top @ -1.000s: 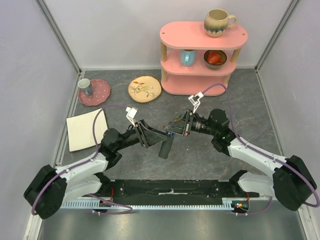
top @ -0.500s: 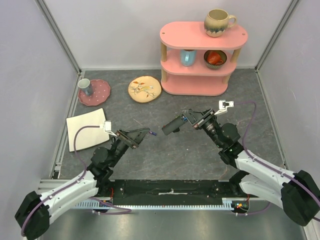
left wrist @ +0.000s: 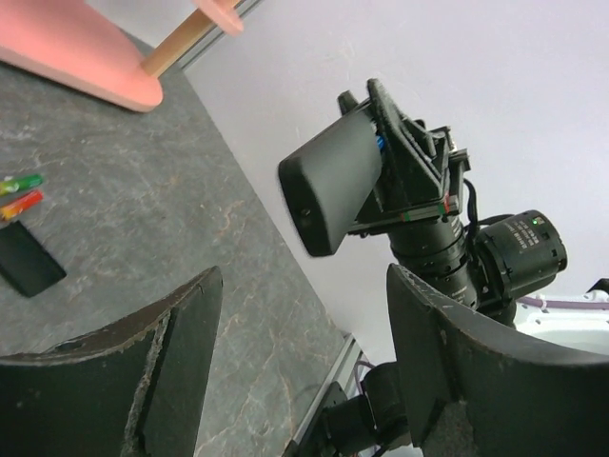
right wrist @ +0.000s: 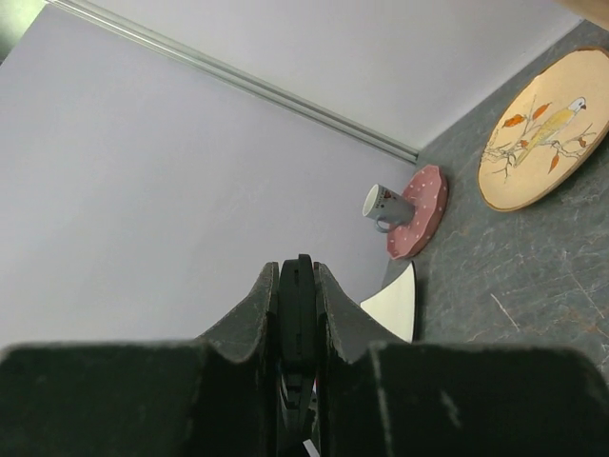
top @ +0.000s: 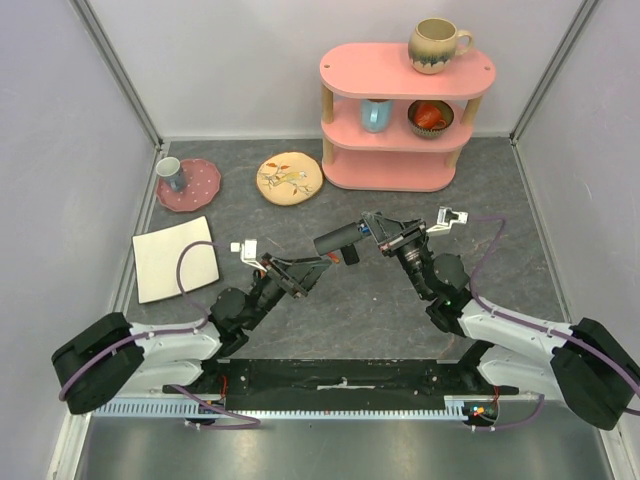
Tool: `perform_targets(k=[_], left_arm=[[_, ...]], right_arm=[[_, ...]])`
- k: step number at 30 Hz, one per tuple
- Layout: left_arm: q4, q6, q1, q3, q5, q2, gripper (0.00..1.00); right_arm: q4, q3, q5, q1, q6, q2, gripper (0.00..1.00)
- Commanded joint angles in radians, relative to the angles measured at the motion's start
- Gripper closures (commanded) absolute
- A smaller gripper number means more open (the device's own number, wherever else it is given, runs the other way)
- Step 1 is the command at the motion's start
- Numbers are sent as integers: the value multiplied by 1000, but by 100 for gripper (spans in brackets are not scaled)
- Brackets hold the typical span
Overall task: Load the batteries into the remote control
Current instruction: Adjust the remote control.
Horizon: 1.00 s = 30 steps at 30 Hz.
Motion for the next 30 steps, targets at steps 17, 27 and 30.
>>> perform_targets(k=[17,27,30], left_arm=[[344,76,-11,178,24,227,40],[367,62,-7,180,21,223,36],[367,70,-7,173,16,207,36]], right_arm=[[-42,8,-15,16,41,-62,100],[-22,-15,-70,16,43,-70,100],[-26,-13,-93,16,44,-76,100]])
